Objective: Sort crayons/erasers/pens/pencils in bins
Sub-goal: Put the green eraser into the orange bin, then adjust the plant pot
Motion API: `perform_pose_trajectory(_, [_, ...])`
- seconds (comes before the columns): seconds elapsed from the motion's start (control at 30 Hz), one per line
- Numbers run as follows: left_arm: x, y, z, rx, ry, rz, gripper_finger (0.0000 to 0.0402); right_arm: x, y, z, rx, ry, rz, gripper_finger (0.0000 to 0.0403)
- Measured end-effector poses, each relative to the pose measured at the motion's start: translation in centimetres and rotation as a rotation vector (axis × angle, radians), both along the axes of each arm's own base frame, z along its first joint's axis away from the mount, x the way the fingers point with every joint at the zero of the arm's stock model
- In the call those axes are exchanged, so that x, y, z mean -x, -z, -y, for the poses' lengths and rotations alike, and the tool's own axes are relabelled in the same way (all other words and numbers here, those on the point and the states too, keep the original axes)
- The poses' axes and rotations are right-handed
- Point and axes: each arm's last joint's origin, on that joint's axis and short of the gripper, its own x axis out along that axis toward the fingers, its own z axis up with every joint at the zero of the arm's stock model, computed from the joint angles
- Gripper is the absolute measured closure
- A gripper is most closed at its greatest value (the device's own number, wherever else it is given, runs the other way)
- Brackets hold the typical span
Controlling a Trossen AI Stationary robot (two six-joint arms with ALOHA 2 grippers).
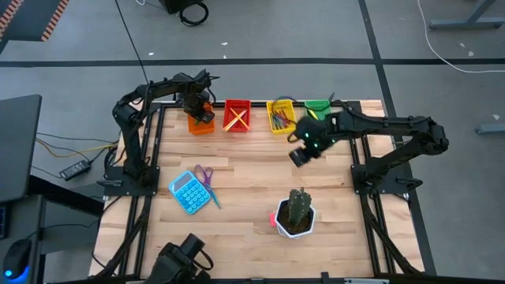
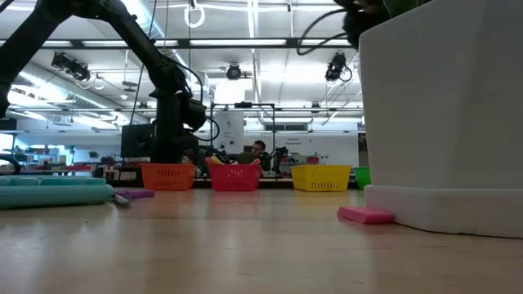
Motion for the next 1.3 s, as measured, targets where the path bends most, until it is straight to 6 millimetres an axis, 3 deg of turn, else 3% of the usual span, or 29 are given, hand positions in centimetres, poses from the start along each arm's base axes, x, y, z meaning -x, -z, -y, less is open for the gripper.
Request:
perform_pose_trajectory(0.2, [-0.2, -0.2, 0.3, 0.005, 0.008, -0.004, 0.0264, 2.6, -0.6, -4.7, -0.105, -0.004, -0.142, 0.0276])
perform_pose_trajectory(0.43, [-0.1, -1.4, 0.5, -0.032, 0.011, 0.009, 0.0215, 5.5, -2.1, -9.1, -0.162, 0.11, -0.105, 0.0276])
perform_pose_trajectory(0.63, [0.2, -3.0, 1.0, -0.059, 0.011, 0.024, 0.0173, 6.6, -1.8, -12.8, -0.206, 0.132, -0.153, 0.0276])
perform_pose_trajectory(0.9, [1.0, -7.5, 2.2, -0.168, -0.04, 0.11, 0.016, 6.8, -0.6, -16.4, -0.18, 0.152, -0.167, 0.0276])
perform_pose_trajectory(1.3, [2.5, -15.4, 6.6, -0.363, -0.101, 0.309, 0.0183, 5.9, 2.6, -17.8, -0.119, 0.324, -0.193, 0.0276])
